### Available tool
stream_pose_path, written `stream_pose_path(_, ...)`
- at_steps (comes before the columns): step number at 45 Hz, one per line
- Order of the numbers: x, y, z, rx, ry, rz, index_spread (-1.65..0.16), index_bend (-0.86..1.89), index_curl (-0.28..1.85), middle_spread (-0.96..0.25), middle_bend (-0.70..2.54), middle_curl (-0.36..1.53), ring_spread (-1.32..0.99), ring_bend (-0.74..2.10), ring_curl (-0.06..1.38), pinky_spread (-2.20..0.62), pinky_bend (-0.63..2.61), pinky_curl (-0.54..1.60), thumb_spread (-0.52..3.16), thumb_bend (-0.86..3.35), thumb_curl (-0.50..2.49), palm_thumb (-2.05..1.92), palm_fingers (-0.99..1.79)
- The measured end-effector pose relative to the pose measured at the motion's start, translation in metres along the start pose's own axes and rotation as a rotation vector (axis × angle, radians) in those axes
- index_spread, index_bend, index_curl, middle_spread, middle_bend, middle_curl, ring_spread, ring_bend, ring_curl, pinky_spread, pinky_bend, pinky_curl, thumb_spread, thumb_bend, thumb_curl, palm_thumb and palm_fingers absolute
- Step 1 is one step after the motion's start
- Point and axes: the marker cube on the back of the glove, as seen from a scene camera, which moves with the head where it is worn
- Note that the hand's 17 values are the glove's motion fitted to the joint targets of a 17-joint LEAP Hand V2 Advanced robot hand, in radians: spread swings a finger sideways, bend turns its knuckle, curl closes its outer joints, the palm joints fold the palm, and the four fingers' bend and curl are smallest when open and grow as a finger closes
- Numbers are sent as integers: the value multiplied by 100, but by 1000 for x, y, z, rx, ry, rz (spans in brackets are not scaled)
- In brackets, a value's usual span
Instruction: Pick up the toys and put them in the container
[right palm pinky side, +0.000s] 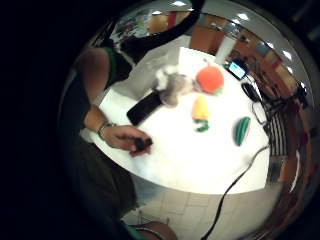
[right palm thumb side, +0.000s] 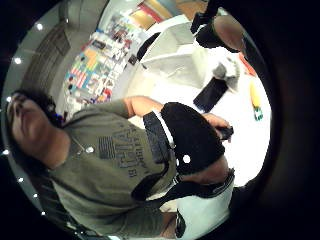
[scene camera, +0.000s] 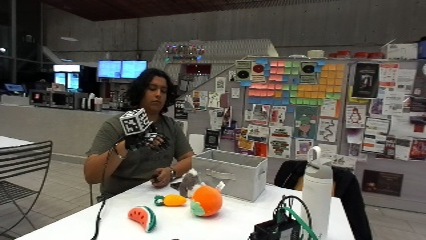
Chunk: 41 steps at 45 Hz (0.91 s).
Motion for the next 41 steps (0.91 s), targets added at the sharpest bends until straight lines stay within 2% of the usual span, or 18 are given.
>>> stream_pose_path(6, 56, -4, -13, 74, 170, 333, -37, 15, 17, -17, 26, 18, -31, 57, 20, -8, 54, 25, 135, -2, 11, -4, 60)
stream_pose_path(11, 108, -13, -8, 162, 166, 569, -38, 12, 16, -18, 31, 21, -32, 65, 22, -10, 56, 26, 139, -2, 12, -2, 64)
stream_pose_path(19, 200, -47, 30, 196, 202, 831, -37, 11, 14, -21, 40, 26, -34, 77, 26, -15, 63, 29, 146, 1, 16, 2, 68)
stream_pose_path(26, 265, -69, 83, 228, 338, 1185, -35, 5, 11, -22, 40, 28, -35, 84, 30, -21, 76, 33, 145, -1, 18, 1, 58)
stream_pose_path(31, 284, -66, 113, 78, 323, 1275, -28, 4, 9, -20, 36, 29, -34, 84, 32, -22, 89, 38, 130, -6, 19, -6, 34)
stream_pose_path(34, 284, -63, 122, 88, 433, 1262, -24, 9, 9, -18, 36, 30, -33, 84, 32, -23, 93, 39, 124, -6, 19, -7, 29)
stream_pose_path(37, 281, -64, 121, 127, 572, 1206, -23, 20, 13, -17, 34, 30, -32, 81, 30, -23, 91, 38, 126, -3, 20, -3, 32)
stream_pose_path(41, 277, -72, 112, 179, 612, 1148, -26, 29, 16, -17, 38, 31, -34, 82, 29, -25, 89, 36, 135, 1, 21, 2, 57)
